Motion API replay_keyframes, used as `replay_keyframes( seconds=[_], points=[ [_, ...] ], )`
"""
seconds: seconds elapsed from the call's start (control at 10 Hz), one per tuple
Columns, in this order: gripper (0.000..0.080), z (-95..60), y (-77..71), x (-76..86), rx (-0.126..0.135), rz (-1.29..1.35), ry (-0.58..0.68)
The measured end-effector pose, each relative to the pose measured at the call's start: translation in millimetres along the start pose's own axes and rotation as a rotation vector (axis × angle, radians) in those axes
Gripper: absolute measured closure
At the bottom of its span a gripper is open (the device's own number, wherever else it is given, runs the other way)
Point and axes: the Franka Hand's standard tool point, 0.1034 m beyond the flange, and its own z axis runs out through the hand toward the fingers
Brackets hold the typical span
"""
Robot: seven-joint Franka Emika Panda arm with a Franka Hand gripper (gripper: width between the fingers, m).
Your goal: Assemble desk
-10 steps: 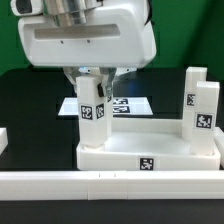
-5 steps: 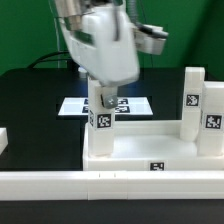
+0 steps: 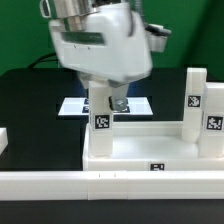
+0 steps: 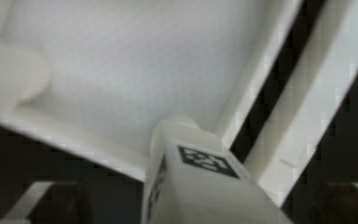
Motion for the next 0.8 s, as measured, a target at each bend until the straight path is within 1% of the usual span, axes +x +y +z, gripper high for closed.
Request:
replay_keyframes(
  seconds=[0.1, 0.3, 0.4, 0.5, 0.6, 0.7, 0.8],
  points=[
    [0.0156, 1.2, 0.5, 0.0, 0.000, -0.003, -0.002],
    [0.0151, 1.4, 1.0, 0.4, -0.002, -0.144, -0.001],
    [0.0151, 0.1, 1.1, 1.1, -0.021, -0.328, 0.005],
    [0.0151, -4.2, -2.0, 2.1, -0.057, -0.602, 0.014],
    [0.0151, -6.0, -3.3, -1.0, -0.068, -0.776, -0.001],
    [0.0151, -6.0, -1.7, -1.6, -0.069, -0.821, -0.006],
    [0.0151, -4.6, -1.4, -1.2, -0.070, -0.807, -0.006]
  ],
)
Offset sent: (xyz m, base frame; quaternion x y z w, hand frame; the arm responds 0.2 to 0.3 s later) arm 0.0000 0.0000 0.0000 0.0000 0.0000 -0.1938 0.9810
